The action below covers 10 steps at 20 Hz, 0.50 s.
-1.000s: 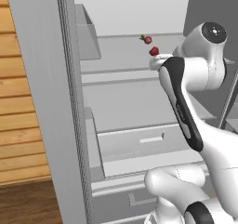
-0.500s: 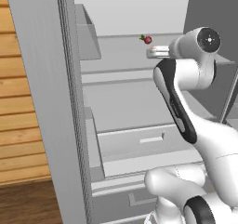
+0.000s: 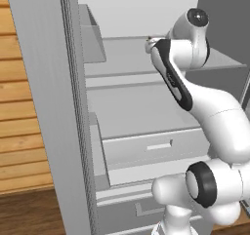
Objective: Take the strawberry from the fridge and place it on top of the pancake, located on the dining counter.
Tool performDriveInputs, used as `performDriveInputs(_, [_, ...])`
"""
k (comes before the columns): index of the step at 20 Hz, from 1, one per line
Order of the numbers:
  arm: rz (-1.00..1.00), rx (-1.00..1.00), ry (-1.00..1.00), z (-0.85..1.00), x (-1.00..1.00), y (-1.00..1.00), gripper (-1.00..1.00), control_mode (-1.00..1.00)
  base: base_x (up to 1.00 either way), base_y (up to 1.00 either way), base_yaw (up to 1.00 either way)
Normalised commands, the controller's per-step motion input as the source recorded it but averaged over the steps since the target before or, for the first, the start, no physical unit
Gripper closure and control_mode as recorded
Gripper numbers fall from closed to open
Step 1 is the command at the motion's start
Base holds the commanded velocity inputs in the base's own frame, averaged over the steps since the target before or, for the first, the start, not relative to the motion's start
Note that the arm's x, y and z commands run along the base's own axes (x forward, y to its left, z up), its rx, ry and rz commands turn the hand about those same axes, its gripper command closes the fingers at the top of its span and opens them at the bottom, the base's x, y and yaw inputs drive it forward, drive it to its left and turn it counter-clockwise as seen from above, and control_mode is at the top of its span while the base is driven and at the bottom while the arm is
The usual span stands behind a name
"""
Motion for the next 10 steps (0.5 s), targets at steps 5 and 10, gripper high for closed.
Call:
performDriveInputs(5, [0.02, 0.0, 0.0, -0.18, 0.42, 0.0, -1.0, -1.0, 0.0, 0.0, 0.0])
performDriveInputs(10, [0.02, 0.0, 0.0, -0.16, 0.3, 0.0, -1.0, -1.0, 0.0, 0.0, 0.0])
